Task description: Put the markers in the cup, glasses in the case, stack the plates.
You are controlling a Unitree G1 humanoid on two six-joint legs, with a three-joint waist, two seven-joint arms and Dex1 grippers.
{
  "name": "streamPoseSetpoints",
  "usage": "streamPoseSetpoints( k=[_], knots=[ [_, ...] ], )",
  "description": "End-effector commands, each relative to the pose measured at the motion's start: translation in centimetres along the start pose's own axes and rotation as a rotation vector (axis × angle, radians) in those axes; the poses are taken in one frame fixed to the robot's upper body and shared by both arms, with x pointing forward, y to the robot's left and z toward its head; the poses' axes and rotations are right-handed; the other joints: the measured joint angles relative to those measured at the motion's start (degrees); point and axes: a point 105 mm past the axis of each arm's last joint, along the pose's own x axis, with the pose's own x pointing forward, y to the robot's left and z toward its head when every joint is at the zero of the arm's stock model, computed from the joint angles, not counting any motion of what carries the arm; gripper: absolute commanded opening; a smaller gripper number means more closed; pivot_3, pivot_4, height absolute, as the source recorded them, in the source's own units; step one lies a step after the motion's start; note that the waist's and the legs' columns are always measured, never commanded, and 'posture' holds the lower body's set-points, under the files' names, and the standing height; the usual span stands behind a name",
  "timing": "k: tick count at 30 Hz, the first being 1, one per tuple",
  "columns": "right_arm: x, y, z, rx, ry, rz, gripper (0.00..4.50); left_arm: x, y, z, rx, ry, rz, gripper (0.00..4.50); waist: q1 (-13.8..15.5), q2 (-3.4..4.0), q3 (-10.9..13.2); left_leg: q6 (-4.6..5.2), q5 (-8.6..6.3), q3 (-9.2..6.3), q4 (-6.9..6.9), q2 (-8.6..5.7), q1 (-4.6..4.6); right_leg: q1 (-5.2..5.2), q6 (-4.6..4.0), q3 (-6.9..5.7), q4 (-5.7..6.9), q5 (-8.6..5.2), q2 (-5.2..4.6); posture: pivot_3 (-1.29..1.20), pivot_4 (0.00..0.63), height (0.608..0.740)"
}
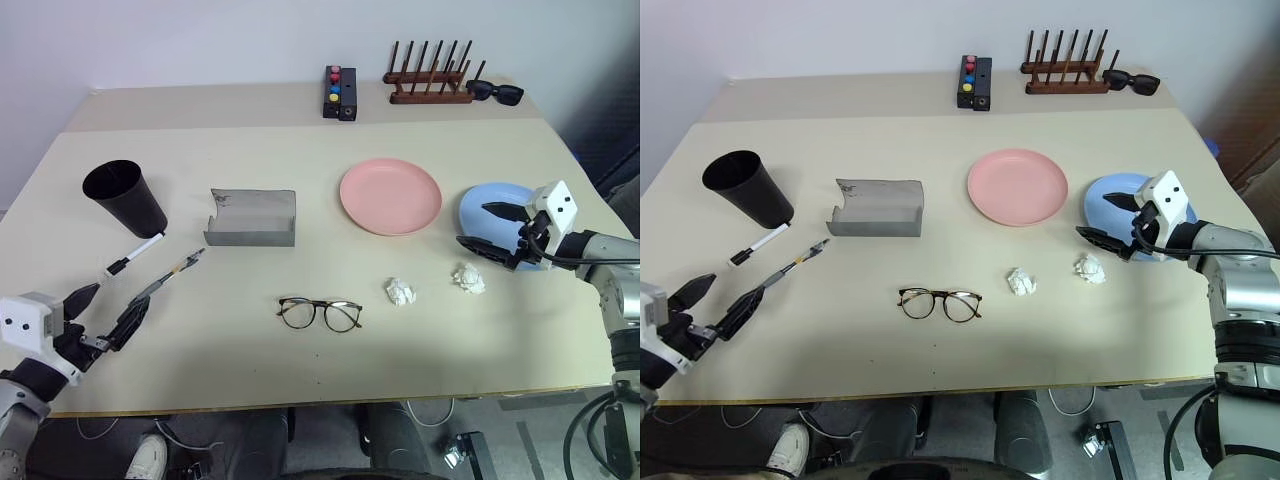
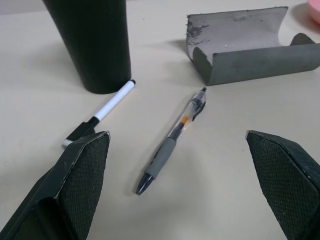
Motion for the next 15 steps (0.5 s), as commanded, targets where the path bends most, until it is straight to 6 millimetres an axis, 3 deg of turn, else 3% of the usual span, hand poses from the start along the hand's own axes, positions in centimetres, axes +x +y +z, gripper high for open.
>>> streamPoseSetpoints(
  k=[1, 15],
  knots=[
    [0.14, -0.26, 1.09, -0.030, -0.038, 0.000, 4.50, -0.39, 0.05, 1.14, 0.030, -0.039, 0.014, 4.46, 0.0, 0.00, 0.0, 0.00, 0.00, 0.00, 0.00, 0.00, 0.00, 0.00, 0.00, 0.00, 0.00, 0.00, 0.00, 0.00, 0.150, 0.734],
    [0.38, 0.21, 0.52, -0.029, -0.044, 0.028, 4.50, 0.13, -0.57, 1.20, 0.025, -0.027, -0.010, 4.46, 0.0, 0.00, 0.0, 0.00, 0.00, 0.00, 0.02, 0.00, 0.02, 0.02, 0.00, 0.00, 0.02, 0.01, 0.00, 0.00, 0.150, 0.734]
  ],
)
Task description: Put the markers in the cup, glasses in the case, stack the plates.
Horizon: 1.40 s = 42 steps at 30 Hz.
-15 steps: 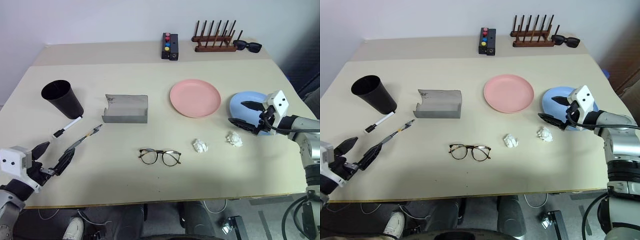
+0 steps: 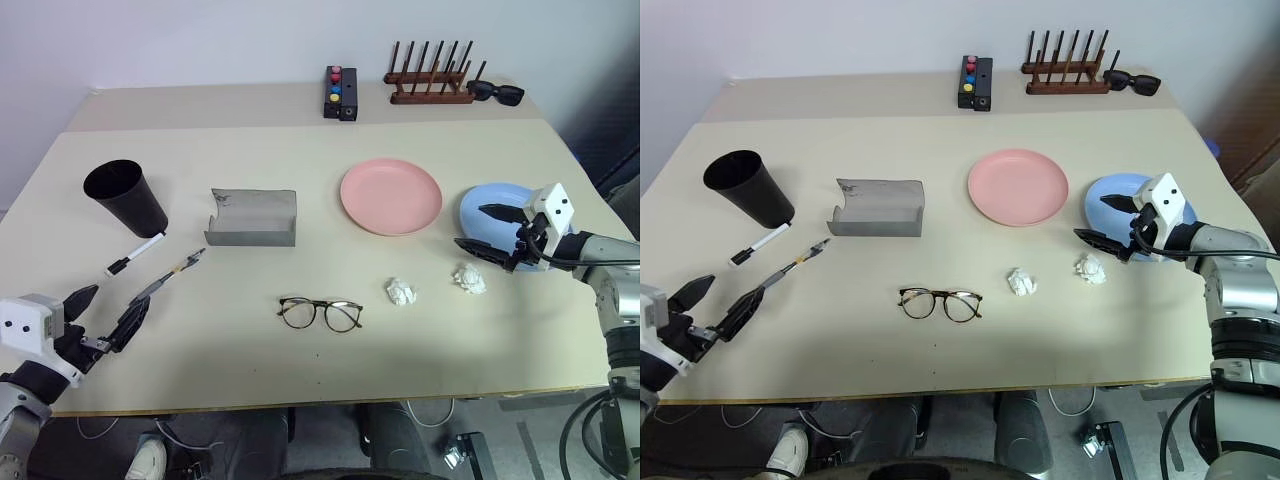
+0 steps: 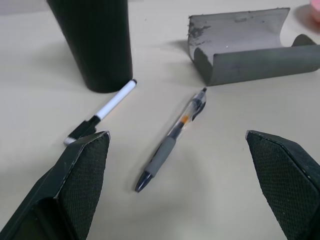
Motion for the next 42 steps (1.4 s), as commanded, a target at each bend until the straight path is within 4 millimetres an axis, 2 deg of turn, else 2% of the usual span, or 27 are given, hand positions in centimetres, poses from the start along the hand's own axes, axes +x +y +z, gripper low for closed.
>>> streamPoseSetpoints(
  k=[1, 6, 10, 16, 21, 24, 27, 33, 36, 41, 42],
  knots=[
    [0.2, 0.1, 0.9, -0.034, -0.029, 0.005, 4.50, 0.1, -0.4, 0.9, 0.029, -0.018, -0.025, 4.46, 0.0, 0.00, 0.0, 0.00, 0.00, 0.00, 0.00, 0.00, 0.00, 0.00, 0.00, 0.00, 0.00, 0.00, 0.00, 0.00, 0.150, 0.734],
    [0.8, 0.1, 0.9, -0.048, -0.049, 0.012, 4.50, 0.7, -1.0, 1.0, 0.017, 0.004, -0.071, 4.46, 0.0, 0.00, 0.0, 0.00, 0.00, 0.00, 0.01, 0.00, 0.01, 0.00, 0.00, 0.00, 0.02, 0.00, 0.00, 0.00, 0.150, 0.734],
    [1.6, 1.0, 2.1, -0.096, -0.097, 0.053, 4.50, 1.5, -2.2, 1.1, 0.032, 0.064, -0.191, 4.46, -0.1, 0.00, 0.0, 0.00, 0.00, 0.00, 0.00, 0.00, 0.04, 0.02, 0.00, 0.00, 0.04, 0.01, 0.00, 0.00, 0.150, 0.734],
    [2.7, 4.9, 2.5, -0.103, -0.158, 0.143, 4.50, 3.8, -1.0, 0.9, 0.131, 0.190, -0.221, 4.46, 0.1, 0.01, 0.0, 0.00, 0.01, -0.03, -0.01, 0.01, 0.13, 0.11, 0.01, 0.02, 0.11, 0.00, 0.06, 0.00, 0.150, 0.734],
    [4.2, 8.7, 2.9, -0.051, -0.200, 0.202, 4.50, 6.3, 0.9, 1.0, 0.180, 0.306, -0.222, 4.46, 0.0, 0.01, 0.0, 0.00, 0.01, -0.05, -0.01, 0.02, 0.22, 0.13, 0.01, 0.03, 0.17, 0.00, 0.12, 0.00, 0.150, 0.734],
    [4.9, 10.7, 3.5, -0.028, -0.220, 0.235, 4.50, 7.5, 1.7, 0.3, 0.209, 0.401, -0.229, 4.46, -0.3, 0.03, 0.0, 0.00, 0.01, 0.00, -0.02, 0.02, 0.29, 0.15, 0.02, 0.08, 0.19, 0.00, 0.11, 0.00, 0.150, 0.734],
    [5.4, 12.0, 4.9, -0.027, -0.256, 0.264, 4.50, 9.2, 1.2, -0.1, 0.139, 0.465, -0.267, 4.46, -0.1, 0.01, 0.0, 0.00, 0.01, -0.03, -0.07, 0.03, 0.31, 0.13, 0.05, 0.08, 0.26, 0.01, 0.15, 0.00, 0.150, 0.734],
    [5.5, 14.7, 8.2, -0.032, -0.326, 0.357, 4.50, 10.1, 0.2, -1.2, 0.119, 0.558, -0.353, 4.46, -0.2, 0.04, 0.0, 0.00, 0.01, -0.05, -0.09, 0.03, 0.32, 0.12, 0.26, 0.07, 0.27, 0.12, 0.15, 0.00, 0.150, 0.734],
    [5.7, 16.4, 9.0, -0.026, -0.341, 0.413, 4.50, 10.7, -0.5, -1.2, 0.116, 0.565, -0.392, 3.61, 0.0, 0.03, 0.0, 0.00, 0.01, -0.07, -0.10, 0.04, 0.35, 0.12, 0.14, 0.07, 0.33, 0.05, 0.15, 0.00, 0.150, 0.734],
    [6.0, 17.6, 9.7, -0.001, -0.352, 0.445, 4.50, 10.7, -0.5, -1.5, 0.123, 0.574, -0.403, 1.17, 0.0, 0.03, 0.0, 0.00, 0.01, -0.04, -0.05, 0.02, 0.34, 0.17, 0.09, 0.08, 0.24, 0.02, 0.10, 0.00, 0.150, 0.734],
    [6.1, 17.7, 9.8, 0.004, -0.353, 0.452, 4.50, 10.7, -0.6, -1.5, 0.123, 0.572, -0.407, 0.54, 0.0, 0.03, 0.0, 0.00, 0.01, -0.04, -0.06, 0.02, 0.34, 0.17, 0.10, 0.08, 0.24, 0.02, 0.10, 0.00, 0.150, 0.734]
  ],
)
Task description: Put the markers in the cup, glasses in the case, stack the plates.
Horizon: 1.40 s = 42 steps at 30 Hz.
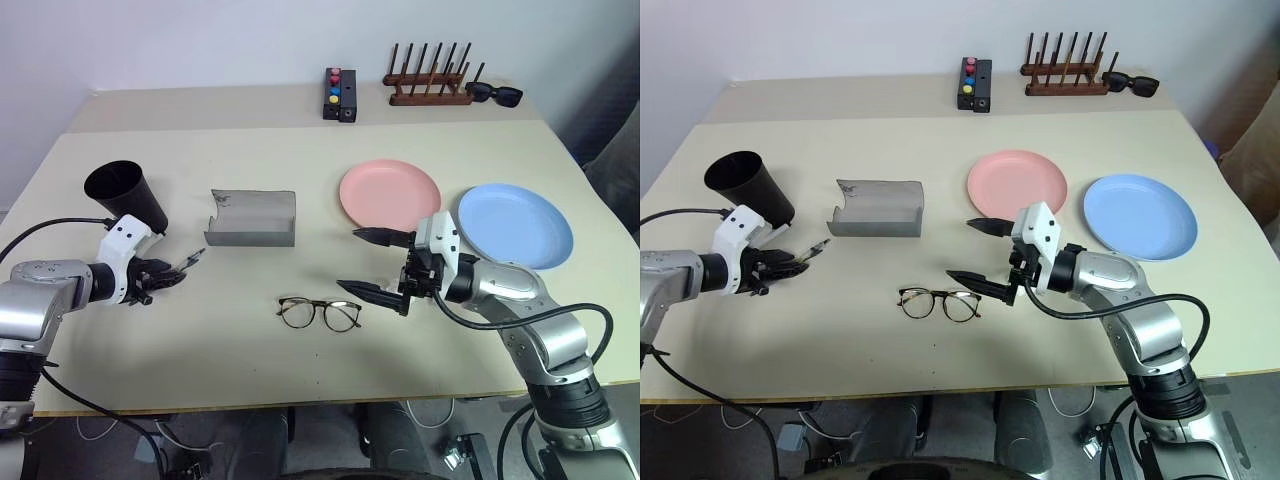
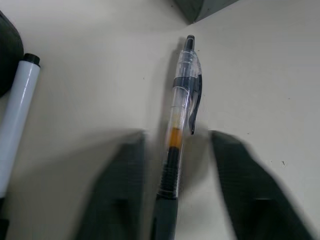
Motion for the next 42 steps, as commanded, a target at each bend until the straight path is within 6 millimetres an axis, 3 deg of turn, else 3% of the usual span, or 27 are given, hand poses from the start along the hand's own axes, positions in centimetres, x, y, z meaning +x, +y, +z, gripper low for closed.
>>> streamPoseSetpoints(
  k=[1, 5, 8, 10, 14, 19, 24, 29, 32, 42],
  knots=[
    [0.7, 0.8, 1.7, -0.023, -0.050, 0.034, 4.50, 0.5, -0.8, -0.6, 0.001, 0.024, -0.046, 0.05, 0.0, 0.00, 0.0, 0.00, 0.00, 0.00, 0.00, 0.00, 0.00, 0.00, 0.00, 0.00, 0.00, 0.00, 0.00, 0.00, 0.150, 0.734],
    [1.1, 1.3, 1.9, -0.006, -0.058, 0.055, 4.50, 0.5, -1.0, -0.4, 0.038, 0.007, -0.056, 0.05, 0.0, 0.00, 0.0, 0.00, 0.00, 0.00, 0.00, 0.00, 0.01, 0.00, 0.00, 0.00, 0.02, 0.00, 0.00, 0.00, 0.150, 0.734],
    [1.5, 1.6, 1.9, 0.006, -0.062, 0.067, 4.50, 0.3, -0.7, 0.9, 0.089, -0.086, -0.018, 0.05, 0.1, 0.00, 0.0, 0.00, 0.00, 0.00, -0.01, 0.00, 0.01, -0.01, 0.00, 0.00, 0.01, 0.00, 0.00, 0.00, 0.150, 0.734],
    [1.7, 1.6, 1.9, 0.011, -0.064, 0.069, 4.50, -0.4, -1.0, 3.0, 0.107, -0.241, -0.017, 0.05, 0.2, 0.00, 0.0, 0.00, 0.00, -0.01, 0.00, 0.00, -0.01, -0.01, 0.00, -0.01, 0.01, 0.00, -0.01, 0.00, 0.150, 0.734],
    [2.2, 1.4, 1.8, 0.018, -0.070, 0.071, 4.50, -3.7, -2.1, 7.7, 0.115, -0.593, -0.018, 0.05, 0.2, -0.17, 0.0, 0.00, 0.00, -0.05, 0.05, 0.01, -0.07, -0.03, 0.03, -0.02, -0.03, 0.03, -0.02, 0.00, 0.150, 0.734],
    [2.9, 1.3, 2.1, 0.013, -0.095, 0.089, 4.50, -6.9, -2.5, 11.7, 0.096, -0.849, 0.040, 0.05, -0.1, -0.19, 0.0, -0.01, 0.00, -0.07, 0.04, 0.00, -0.05, -0.04, 0.18, -0.04, 0.00, 0.12, -0.02, 0.00, 0.150, 0.734],
    [4.7, 0.1, 4.3, -0.026, -0.221, 0.038, 4.50, -8.8, 0.7, 13.9, 0.134, -0.985, 0.324, 0.05, -0.2, -0.17, 0.0, -0.01, 0.01, -0.04, 0.03, 0.01, 0.00, -0.03, 0.18, -0.03, 0.05, 0.13, 0.03, 0.00, 0.150, 0.734],
    [6.7, 0.0, 6.4, -0.035, -0.373, 0.002, 4.50, -9.7, 3.9, 15.5, 0.123, -1.091, 0.600, 0.05, 0.0, -0.19, 0.0, -0.04, 0.03, -0.07, 0.01, 0.00, 0.00, -0.02, 0.19, -0.02, 0.02, 0.14, 0.07, 0.00, 0.150, 0.734],
    [7.6, 0.3, 6.6, -0.028, -0.406, 0.008, 4.50, -9.5, 4.9, 16.1, 0.121, -1.124, 0.699, 0.05, 0.0, -0.19, 0.0, -0.05, 0.03, -0.07, 0.01, -0.01, -0.01, -0.02, 0.25, -0.02, 0.02, 0.18, 0.07, 0.00, 0.150, 0.734],
    [8.2, 0.5, 6.4, -0.008, -0.437, 0.024, 4.50, -8.5, 8.1, 14.1, -0.008, -1.145, 0.905, 0.05, -0.3, -0.20, 0.0, -0.06, 0.04, -0.09, 0.00, -0.02, -0.01, -0.09, 0.26, -0.03, 0.14, 0.19, 0.07, 0.00, 0.150, 0.734]
  ],
)
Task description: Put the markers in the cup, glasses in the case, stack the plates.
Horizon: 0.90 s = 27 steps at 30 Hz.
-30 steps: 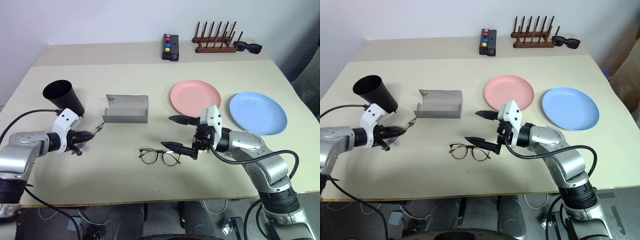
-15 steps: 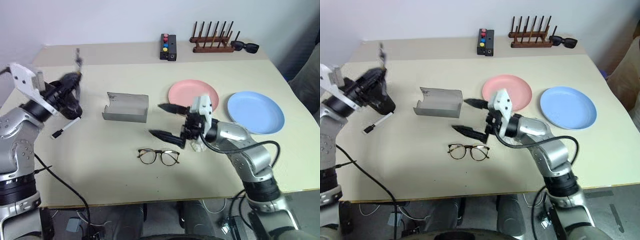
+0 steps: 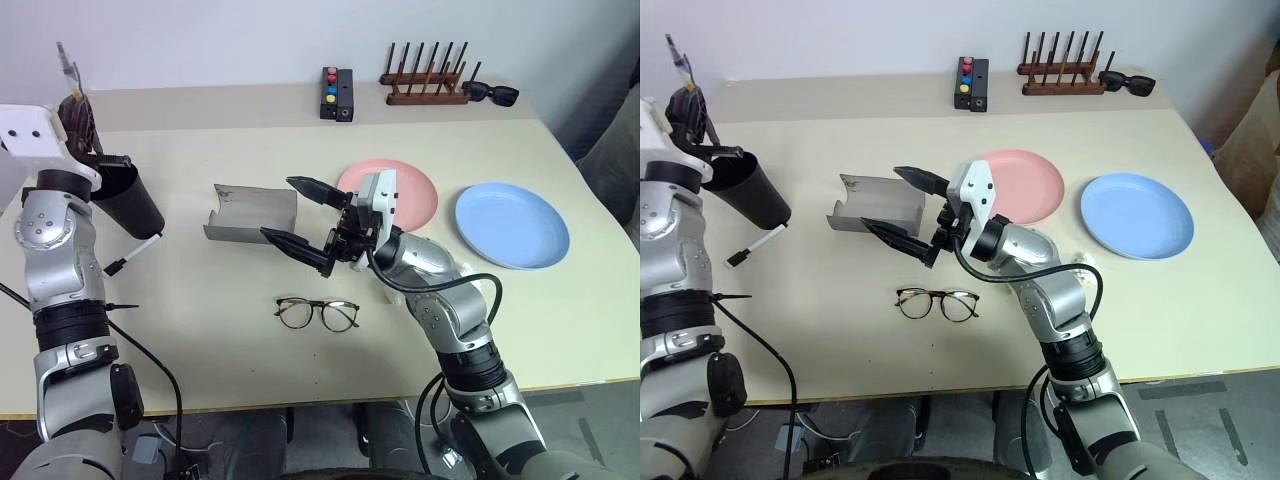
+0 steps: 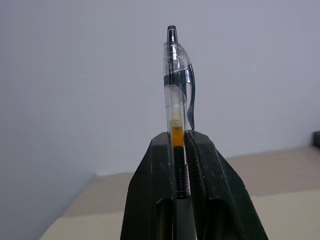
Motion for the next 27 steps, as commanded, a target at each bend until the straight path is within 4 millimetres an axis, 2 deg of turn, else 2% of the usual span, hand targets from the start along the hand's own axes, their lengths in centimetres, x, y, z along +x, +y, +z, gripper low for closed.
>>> streamPoseSetpoints(
  k=[1, 11, 21, 24, 27],
  knots=[
    [0.5, 0.1, 1.1, -0.032, -0.050, 0.013, 4.50, 0.1, 1.1, 0.5, -0.013, -0.058, 0.082, 0.05, 0.0, 0.00, 0.0, 0.00, 0.00, 0.00, 0.00, 0.00, 0.00, 0.00, 0.00, 0.00, 0.00, 0.00, 0.00, 0.00, 0.150, 0.734],
    [0.3, 0.1, 1.1, -0.031, -0.049, -0.001, 4.50, -1.6, 0.7, -1.7, -0.018, -0.019, 0.109, 0.05, 0.0, -0.01, 0.0, 0.00, 0.00, 0.00, 0.01, 0.00, 0.00, -0.01, 0.00, 0.00, 0.03, 0.00, 0.00, 0.00, 0.150, 0.734],
    [0.5, 0.1, 1.2, -0.030, -0.053, 0.003, 4.50, -2.3, 0.0, -2.9, -0.040, 0.020, 0.110, 0.05, 0.1, -0.01, 0.0, 0.00, 0.00, -0.01, 0.02, 0.00, 0.00, 0.00, 0.00, 0.00, 0.03, 0.00, 0.00, 0.00, 0.150, 0.734],
    [0.4, 0.1, 1.2, -0.030, -0.051, 0.003, 4.50, -2.3, -0.1, -2.8, -0.051, 0.019, 0.110, 1.28, 0.1, -0.01, 0.0, 0.00, 0.00, -0.01, 0.02, 0.00, 0.00, 0.00, 0.00, 0.00, 0.03, 0.00, 0.00, 0.00, 0.150, 0.734],
    [0.4, 0.2, 1.1, -0.025, -0.047, 0.008, 4.50, -2.2, 0.0, -2.5, -0.043, 0.017, 0.127, 2.77, 0.1, -0.01, 0.0, -0.01, 0.00, -0.01, 0.02, 0.00, 0.00, 0.00, 0.00, 0.00, 0.03, 0.00, 0.00, 0.00, 0.150, 0.734]
  ],
)
